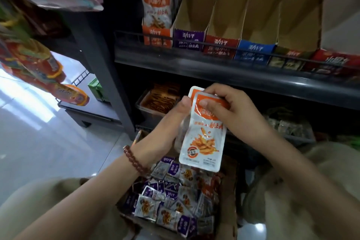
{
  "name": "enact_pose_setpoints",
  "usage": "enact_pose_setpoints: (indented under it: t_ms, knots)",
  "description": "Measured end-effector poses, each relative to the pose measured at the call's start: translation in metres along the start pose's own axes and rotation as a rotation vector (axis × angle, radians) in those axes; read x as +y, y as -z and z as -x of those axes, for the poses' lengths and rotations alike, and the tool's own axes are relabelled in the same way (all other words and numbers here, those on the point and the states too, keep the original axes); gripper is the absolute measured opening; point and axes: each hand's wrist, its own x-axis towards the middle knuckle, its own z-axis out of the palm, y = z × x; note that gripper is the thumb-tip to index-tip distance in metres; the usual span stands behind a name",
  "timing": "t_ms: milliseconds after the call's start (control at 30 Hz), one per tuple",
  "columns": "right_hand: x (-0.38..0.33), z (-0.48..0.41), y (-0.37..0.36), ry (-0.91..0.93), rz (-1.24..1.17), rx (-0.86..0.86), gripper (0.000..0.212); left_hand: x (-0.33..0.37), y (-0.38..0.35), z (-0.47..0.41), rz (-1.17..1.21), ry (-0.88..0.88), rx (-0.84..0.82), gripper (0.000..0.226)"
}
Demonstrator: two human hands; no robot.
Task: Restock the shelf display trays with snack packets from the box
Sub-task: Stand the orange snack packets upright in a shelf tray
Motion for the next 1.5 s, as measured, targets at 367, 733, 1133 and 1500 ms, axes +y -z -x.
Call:
enact_pose_setpoints:
  t_ms: [367, 733, 1133, 1500]
  knots:
    - [-0.001, -0.007, 0.012, 0.003, 0.153, 0.138, 0.035, 0.006, -0.001, -0.001, -0.224, -0.169, 0.026, 0.046]
    - [0.000, -0.005, 0.002, 0.046, 0.142, 0.268, 0.004, 0.006, -0.012, 0.002, -0.299, -0.263, 0.115, 0.040]
    - [-0.012, -0.009, 0.006, 0.028, -0.190, 0.149, 0.038, 0.018, -0.001, -0.010, -0.428, -0.410, 0.242, 0.038]
    - [-0.051, -0.087, 0.012, 0.461, 0.036, 0.239, 0.036, 0.038, 0.047, -0.045, -0.660, -0.677, 0.643, 0.061]
